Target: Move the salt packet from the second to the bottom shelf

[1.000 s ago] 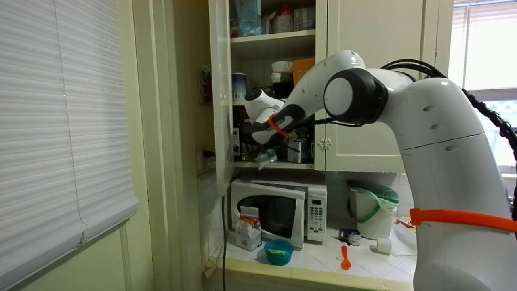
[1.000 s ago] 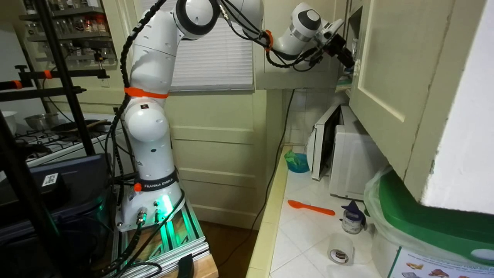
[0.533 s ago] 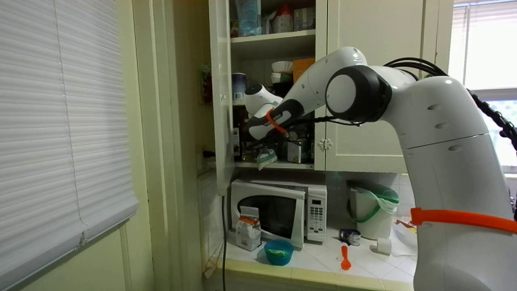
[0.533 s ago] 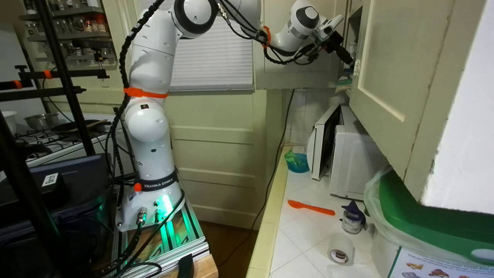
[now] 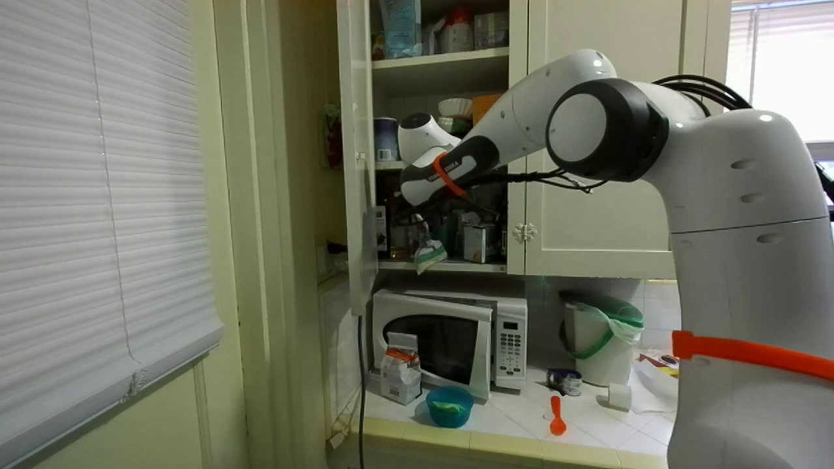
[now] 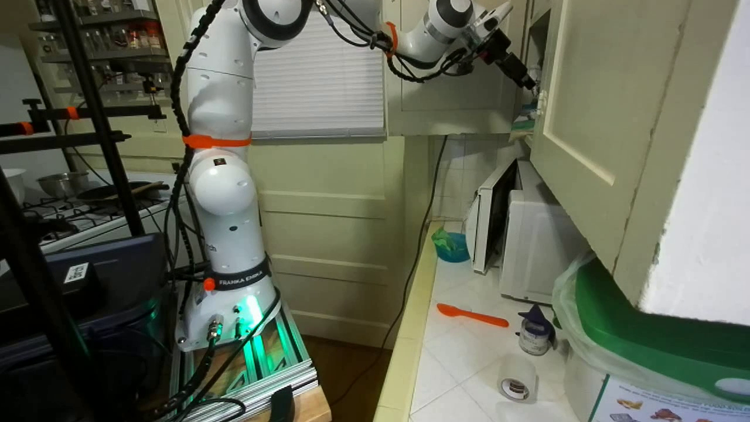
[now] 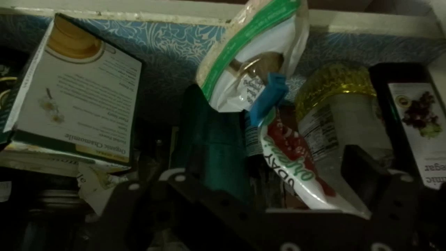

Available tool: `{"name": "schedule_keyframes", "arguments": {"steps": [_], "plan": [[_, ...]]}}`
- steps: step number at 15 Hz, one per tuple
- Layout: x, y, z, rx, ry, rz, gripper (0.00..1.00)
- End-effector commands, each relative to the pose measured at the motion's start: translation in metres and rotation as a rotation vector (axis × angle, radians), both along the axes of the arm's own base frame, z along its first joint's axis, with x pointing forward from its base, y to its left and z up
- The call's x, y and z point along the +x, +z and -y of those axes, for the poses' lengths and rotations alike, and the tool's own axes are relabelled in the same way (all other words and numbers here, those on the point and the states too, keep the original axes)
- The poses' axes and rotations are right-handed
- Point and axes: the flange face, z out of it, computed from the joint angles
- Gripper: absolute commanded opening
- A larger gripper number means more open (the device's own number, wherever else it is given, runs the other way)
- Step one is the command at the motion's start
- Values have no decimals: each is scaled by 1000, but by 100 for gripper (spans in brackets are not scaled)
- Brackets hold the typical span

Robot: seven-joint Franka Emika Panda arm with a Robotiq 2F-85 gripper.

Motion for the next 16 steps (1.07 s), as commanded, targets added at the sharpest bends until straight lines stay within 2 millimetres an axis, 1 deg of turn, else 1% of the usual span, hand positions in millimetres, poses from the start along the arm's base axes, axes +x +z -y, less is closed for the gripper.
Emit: {"name": "schedule_keyframes", "arguments": {"steps": [1,6,9,12,13,14,16], "plan": [[-33,9,-10,30,54,-79,100],[-63,24,-14,21,57,-121,100],[-76,31,-14,26,57,-130,100],[-87,33,-15,24,78,-138,100],[-89,33,-15,23,83,-139,100],[-74,36,-14,7,68,-109,100],[-78,36,-14,7,72,-112,100]]}}
